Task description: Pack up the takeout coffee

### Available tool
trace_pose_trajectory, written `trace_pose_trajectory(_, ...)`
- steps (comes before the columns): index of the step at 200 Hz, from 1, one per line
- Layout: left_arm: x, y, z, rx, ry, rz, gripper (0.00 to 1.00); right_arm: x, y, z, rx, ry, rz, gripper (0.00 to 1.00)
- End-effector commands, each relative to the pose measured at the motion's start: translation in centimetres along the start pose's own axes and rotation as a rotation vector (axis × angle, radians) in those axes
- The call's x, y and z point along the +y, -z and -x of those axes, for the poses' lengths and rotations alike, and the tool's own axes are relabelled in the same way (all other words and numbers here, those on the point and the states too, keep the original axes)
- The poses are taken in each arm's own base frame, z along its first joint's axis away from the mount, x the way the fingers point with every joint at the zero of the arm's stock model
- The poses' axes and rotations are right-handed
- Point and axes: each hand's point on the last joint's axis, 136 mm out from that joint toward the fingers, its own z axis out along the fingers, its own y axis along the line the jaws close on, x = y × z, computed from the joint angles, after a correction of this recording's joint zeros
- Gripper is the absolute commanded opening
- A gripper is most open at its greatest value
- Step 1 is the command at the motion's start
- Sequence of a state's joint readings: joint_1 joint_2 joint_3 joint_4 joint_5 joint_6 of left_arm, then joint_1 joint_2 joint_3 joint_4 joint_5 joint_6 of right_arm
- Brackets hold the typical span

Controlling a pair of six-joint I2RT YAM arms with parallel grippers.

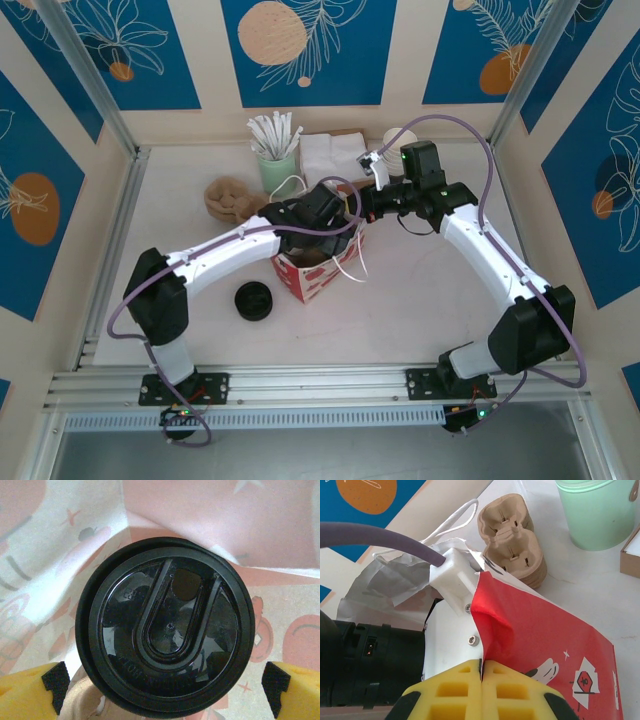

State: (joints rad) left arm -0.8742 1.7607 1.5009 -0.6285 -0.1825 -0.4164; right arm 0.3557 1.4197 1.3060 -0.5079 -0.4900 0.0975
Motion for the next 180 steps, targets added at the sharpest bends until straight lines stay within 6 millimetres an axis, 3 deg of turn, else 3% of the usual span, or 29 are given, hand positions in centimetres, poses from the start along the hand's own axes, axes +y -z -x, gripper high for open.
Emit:
trace_pose_trajectory(1,-3.2,2.8,3.0,-0.104,-0.040,-0.106,0.99,2.7,-0.3,-0.9,0.034,0.006,0.104,0.02)
trace_pose_trajectory(66,-3.7,4.6,2.3,-0.114,-0.050,-0.129,0.99,0.6,0.6,-0.4,0.019,-0.010,0.016,0.02)
trace_pose_trajectory(110,-2.9,5.0,1.6,-0.115,-0.035,-0.104,0.99,-0.6,1.5,-0.7,0.014,-0.014,-0.036,0.02)
trace_pose_trajectory(180,-3.1,6.4,2.1,-0.152,-0.016,-0.135,0.99,-0.6,1.8,-0.8,0.016,-0.005,-0.039,0.02)
